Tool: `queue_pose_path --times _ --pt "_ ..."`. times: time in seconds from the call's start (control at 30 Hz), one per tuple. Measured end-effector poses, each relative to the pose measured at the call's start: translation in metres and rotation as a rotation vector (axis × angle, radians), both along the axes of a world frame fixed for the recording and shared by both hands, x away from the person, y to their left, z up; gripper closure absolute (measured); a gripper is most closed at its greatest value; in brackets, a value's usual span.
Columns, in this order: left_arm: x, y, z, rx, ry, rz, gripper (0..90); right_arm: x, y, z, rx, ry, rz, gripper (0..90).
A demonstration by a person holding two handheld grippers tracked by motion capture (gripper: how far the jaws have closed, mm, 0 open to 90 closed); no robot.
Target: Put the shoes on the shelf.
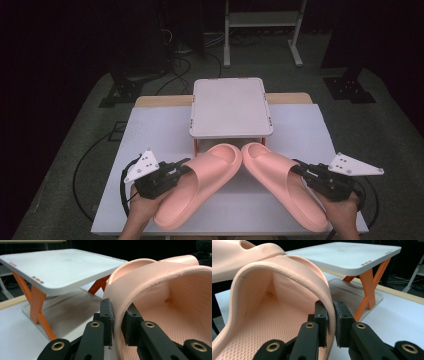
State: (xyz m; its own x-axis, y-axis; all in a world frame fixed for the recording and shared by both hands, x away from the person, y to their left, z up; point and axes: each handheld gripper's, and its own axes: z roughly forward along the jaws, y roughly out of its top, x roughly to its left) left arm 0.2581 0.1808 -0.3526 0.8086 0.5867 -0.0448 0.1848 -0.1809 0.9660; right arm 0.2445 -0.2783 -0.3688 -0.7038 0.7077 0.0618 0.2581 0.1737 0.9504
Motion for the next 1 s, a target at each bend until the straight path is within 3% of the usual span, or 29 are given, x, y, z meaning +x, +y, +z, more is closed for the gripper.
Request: queue_pose_path --times 0.57,1.0 --pt "0.019 -0.004 0.028 -0.022 -0.031 -0.025 80.1 0.008 0.002 0.031 0.005 -0.047 -0.014 81.4" --pt "0.051 -0.003 0.042 -0.026 -0.026 0.005 80.1 0.032 0.001 0.045 0.025 -0.039 -0.050 81.2"
